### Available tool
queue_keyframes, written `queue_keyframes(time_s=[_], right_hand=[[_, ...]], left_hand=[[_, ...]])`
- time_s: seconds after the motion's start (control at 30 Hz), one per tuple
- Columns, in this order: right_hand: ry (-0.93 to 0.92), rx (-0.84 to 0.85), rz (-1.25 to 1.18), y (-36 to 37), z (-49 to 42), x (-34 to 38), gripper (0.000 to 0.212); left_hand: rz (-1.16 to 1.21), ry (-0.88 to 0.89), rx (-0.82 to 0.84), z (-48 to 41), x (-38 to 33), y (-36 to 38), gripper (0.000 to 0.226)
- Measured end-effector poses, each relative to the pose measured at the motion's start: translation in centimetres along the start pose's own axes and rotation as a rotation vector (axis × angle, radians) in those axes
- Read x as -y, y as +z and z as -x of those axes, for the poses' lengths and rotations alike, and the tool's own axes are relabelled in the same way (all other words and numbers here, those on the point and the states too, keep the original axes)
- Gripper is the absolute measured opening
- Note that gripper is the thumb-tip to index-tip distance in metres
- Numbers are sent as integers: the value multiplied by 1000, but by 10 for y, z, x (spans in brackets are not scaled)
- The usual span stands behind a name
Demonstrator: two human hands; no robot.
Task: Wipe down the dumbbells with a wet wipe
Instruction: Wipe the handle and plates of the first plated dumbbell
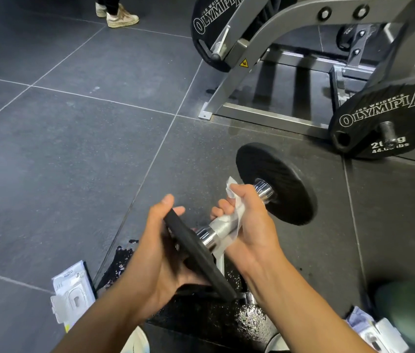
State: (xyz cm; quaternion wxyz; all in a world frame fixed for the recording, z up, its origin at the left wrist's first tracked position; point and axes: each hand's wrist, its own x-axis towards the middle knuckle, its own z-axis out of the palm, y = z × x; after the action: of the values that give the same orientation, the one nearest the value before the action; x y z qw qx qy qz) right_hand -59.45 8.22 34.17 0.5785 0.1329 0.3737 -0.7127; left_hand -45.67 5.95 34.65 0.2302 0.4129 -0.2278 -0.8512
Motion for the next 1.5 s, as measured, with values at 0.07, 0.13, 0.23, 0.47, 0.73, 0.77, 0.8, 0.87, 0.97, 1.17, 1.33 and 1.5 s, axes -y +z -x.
queue_keyframes(time_s=[0.07,0.13,0.23,0.47,0.73,0.77,0.8,0.87,0.97,1.17,1.33,1.5], right_hand=[[-18,-4,2,2,-1,0,24],[-21,-4,7,3,-2,0,22],[41,-1,1,3,1,0,17],[78,-12,6,4,6,-2,15],[90,99,95,6,12,0,22],[85,109,84,6,12,2,22],[77,108,70,6,11,3,22],[55,92,44,4,8,3,28],[55,88,38,1,3,1,36],[62,173,34,3,8,6,32],[70,192,-10,4,5,12,36],[77,250,-39,-1,3,9,28]], left_hand=[[-216,363,56,1,4,2,61],[-797,862,72,1,8,-6,85],[-1001,1256,60,-10,10,-23,66],[22,-284,31,-12,-6,-15,100],[-680,898,-41,-15,2,-15,102],[-569,887,-85,-14,-1,-13,100],[-423,830,-123,-13,-3,-12,91],[-166,486,-105,-11,-3,-8,70],[5,38,43,-7,4,-9,62],[-687,903,59,-7,16,-9,113],[-292,742,-97,-15,3,-15,69],[39,-30,112,-4,-4,-3,55]])
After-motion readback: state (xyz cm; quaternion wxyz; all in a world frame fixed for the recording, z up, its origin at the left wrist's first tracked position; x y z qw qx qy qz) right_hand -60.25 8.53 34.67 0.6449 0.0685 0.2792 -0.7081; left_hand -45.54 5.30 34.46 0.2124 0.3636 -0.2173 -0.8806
